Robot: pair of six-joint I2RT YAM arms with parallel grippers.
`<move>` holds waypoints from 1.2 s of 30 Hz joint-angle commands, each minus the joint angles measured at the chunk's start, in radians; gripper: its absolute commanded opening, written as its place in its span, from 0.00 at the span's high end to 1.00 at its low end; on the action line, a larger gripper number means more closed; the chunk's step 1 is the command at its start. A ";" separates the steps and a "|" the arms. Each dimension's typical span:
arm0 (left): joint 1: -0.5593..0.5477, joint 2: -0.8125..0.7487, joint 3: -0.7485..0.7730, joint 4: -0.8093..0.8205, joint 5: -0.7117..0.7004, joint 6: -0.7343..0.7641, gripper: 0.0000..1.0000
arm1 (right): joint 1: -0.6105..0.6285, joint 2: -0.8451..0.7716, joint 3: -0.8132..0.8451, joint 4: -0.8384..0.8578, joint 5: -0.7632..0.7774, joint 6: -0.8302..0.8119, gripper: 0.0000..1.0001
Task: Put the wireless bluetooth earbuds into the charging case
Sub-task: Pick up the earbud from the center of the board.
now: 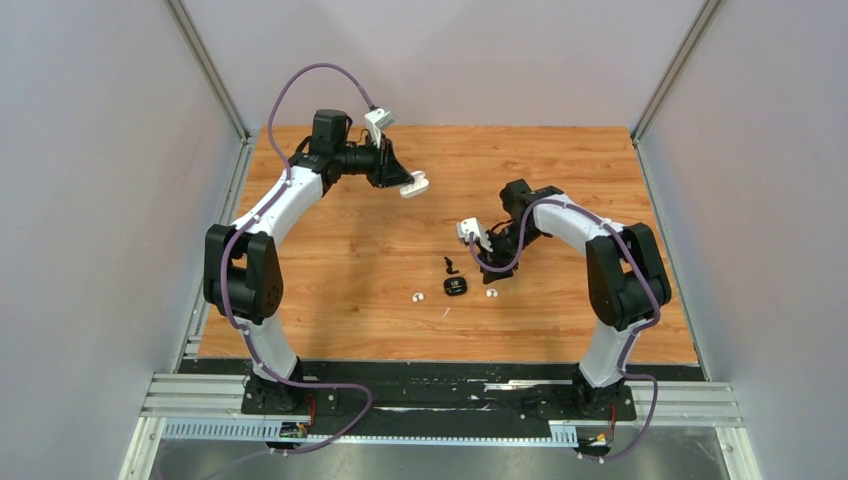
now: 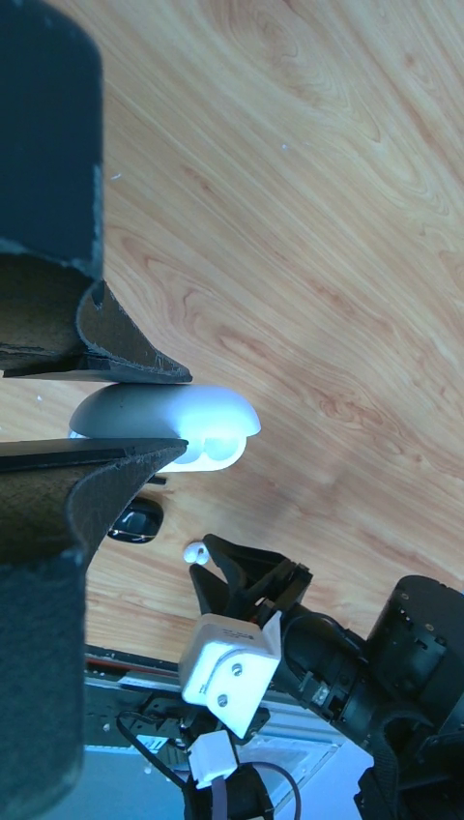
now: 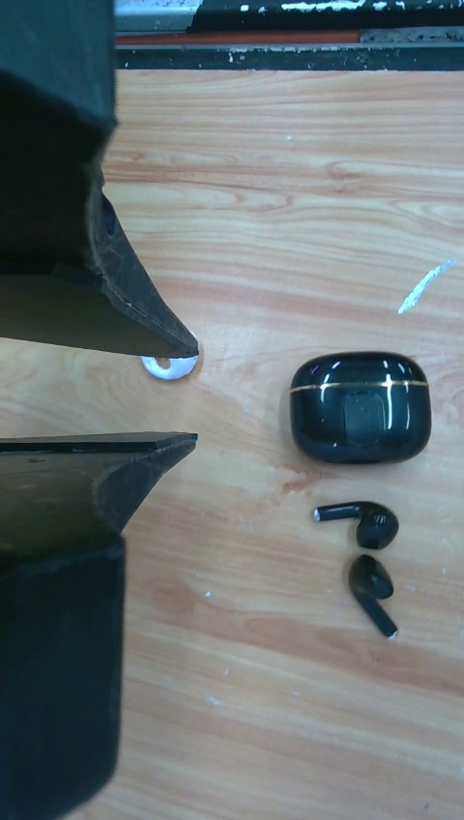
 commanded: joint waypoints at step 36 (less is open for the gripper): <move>0.006 -0.004 0.009 0.036 0.023 -0.021 1.00 | -0.009 0.057 -0.062 0.036 0.076 0.021 0.68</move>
